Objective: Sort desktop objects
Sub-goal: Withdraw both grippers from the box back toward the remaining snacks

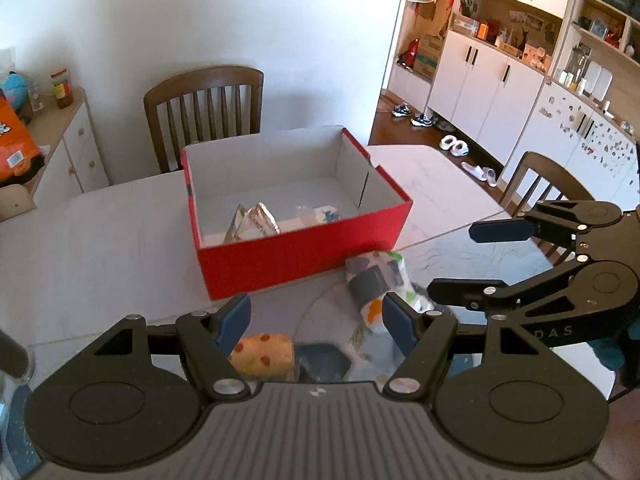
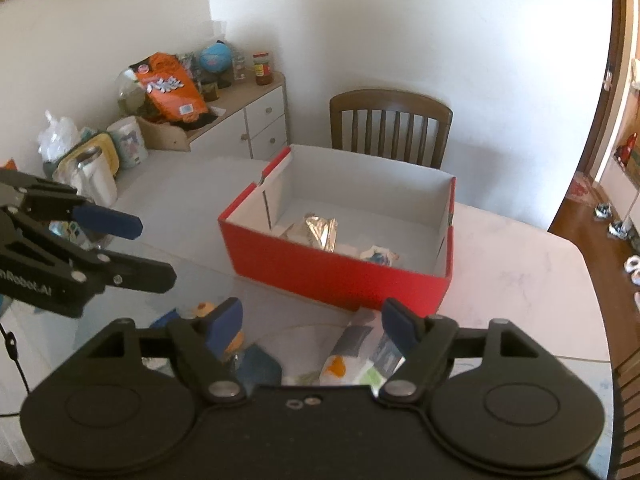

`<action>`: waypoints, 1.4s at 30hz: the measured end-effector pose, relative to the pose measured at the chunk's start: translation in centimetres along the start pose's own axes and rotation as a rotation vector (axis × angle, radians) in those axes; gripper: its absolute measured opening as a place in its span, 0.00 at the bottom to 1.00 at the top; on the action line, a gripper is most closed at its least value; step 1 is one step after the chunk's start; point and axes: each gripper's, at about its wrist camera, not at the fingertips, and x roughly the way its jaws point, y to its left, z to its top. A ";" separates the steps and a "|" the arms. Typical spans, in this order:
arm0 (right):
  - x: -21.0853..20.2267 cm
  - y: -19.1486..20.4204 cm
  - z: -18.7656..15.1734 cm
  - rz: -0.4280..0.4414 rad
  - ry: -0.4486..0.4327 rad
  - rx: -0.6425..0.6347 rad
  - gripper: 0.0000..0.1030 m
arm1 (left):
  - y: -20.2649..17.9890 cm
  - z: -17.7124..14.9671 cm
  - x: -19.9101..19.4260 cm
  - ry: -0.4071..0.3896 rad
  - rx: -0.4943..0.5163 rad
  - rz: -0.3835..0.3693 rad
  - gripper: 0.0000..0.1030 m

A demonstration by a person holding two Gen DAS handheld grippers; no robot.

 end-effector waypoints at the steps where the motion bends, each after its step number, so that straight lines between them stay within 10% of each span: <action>1: -0.1 0.3 -0.4 -0.005 -0.005 -0.009 0.75 | 0.0 -0.5 -0.2 -0.003 -0.001 0.000 0.70; 20: -2.0 2.0 -5.5 -0.043 -0.063 0.026 0.81 | 0.7 -8.9 -1.6 0.002 -0.080 -0.010 1.00; 42: 1.1 0.7 -7.9 -0.101 -0.040 0.110 0.96 | 5.0 -15.5 1.0 -0.006 -0.095 0.114 1.00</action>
